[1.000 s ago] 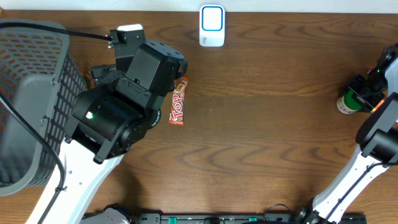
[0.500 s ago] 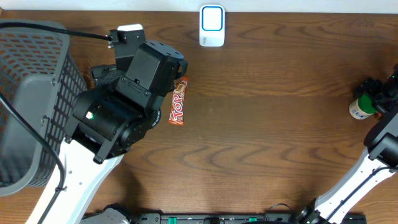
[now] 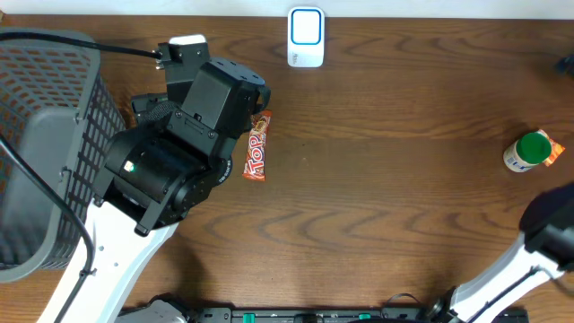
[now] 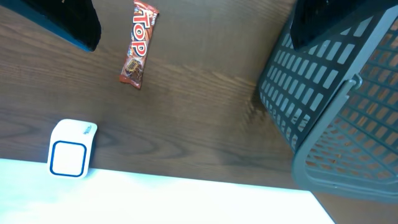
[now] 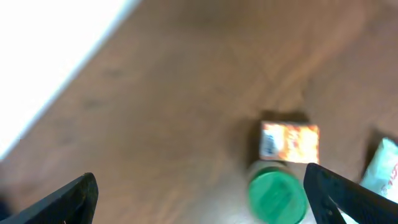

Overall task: Scan the item barcode
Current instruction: 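Move the right gripper to the red chocolate bar and grasp it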

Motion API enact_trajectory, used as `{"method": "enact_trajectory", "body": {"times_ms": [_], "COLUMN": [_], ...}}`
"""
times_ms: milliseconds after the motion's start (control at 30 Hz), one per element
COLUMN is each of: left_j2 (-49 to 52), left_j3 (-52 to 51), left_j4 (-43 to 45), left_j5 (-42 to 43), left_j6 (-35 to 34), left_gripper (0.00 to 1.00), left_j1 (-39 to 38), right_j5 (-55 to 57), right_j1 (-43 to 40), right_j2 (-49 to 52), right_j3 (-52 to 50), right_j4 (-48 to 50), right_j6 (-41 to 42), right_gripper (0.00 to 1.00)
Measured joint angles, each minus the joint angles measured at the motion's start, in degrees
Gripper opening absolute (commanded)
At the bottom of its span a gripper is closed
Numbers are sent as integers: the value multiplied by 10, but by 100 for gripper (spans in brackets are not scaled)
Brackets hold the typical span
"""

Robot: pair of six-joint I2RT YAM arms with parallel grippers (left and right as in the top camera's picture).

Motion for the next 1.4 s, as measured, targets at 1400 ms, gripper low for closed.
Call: {"method": "enact_trajectory", "body": {"times_ms": [1400], "left_j2": [-59], "left_j3": [0], "left_j4": [-218], "left_j5": [-194], "left_j6": [-229], "left_gripper": [98], "left_j1": [87], "right_j5": [-35], "right_j1": [696], "right_j2": [93], "right_j3": [-255], "right_j4": [287], "right_j6": [12], "right_gripper": [96]}}
